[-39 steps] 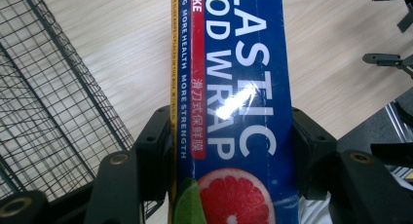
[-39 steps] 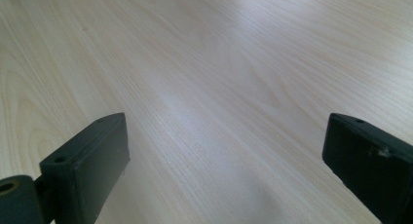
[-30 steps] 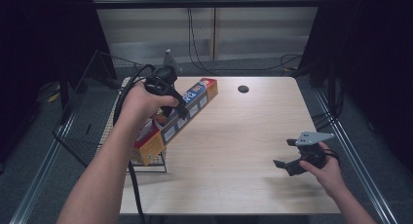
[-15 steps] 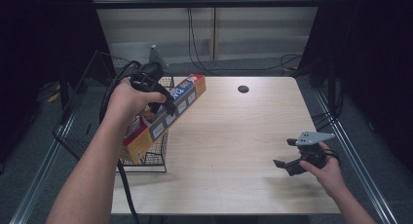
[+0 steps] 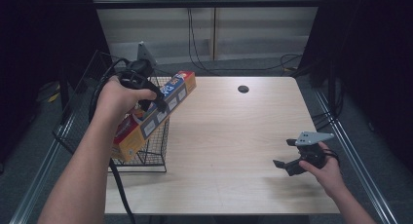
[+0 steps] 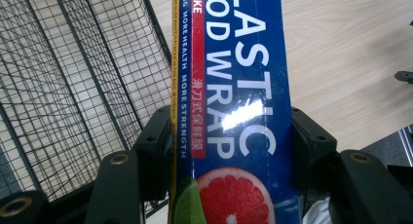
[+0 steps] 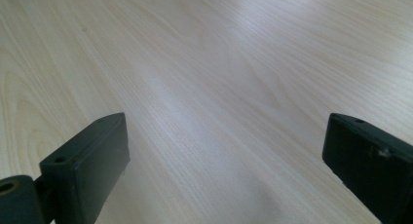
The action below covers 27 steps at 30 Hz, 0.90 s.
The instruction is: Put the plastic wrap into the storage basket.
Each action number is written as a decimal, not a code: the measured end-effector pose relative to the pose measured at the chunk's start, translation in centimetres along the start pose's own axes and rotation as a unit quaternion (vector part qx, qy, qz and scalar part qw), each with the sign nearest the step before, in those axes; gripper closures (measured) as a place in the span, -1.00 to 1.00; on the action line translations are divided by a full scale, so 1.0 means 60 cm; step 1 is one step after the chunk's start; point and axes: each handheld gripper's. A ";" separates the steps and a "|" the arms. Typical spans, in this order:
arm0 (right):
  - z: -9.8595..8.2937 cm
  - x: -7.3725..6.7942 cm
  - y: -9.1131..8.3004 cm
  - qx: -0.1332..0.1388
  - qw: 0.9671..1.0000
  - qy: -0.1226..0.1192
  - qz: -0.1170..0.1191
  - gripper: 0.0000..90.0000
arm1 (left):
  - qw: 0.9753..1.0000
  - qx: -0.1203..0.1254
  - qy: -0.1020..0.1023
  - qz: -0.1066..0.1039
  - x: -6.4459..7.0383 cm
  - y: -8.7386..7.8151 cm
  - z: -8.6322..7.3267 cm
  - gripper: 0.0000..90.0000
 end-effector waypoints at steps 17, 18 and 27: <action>0.000 -0.001 0.002 -0.002 1.000 0.002 0.001 -0.94 | 0.999 0.006 -0.036 0.013 -0.038 -0.014 -0.014 -0.02; 0.000 -0.001 0.002 -0.001 1.000 0.002 0.003 -0.94 | 0.999 0.006 -0.037 0.011 -0.040 -0.014 -0.014 -0.02; 0.000 0.000 0.001 -0.002 1.000 0.001 0.004 -0.94 | 0.999 0.009 -0.045 0.012 -0.050 -0.021 -0.019 -0.02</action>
Point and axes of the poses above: each handheld gripper's, and its own axes: y roughly forward along the jaws, z roughly out of its top, x roughly to its right, and after that the axes turned 13 degrees about -x, right-handed
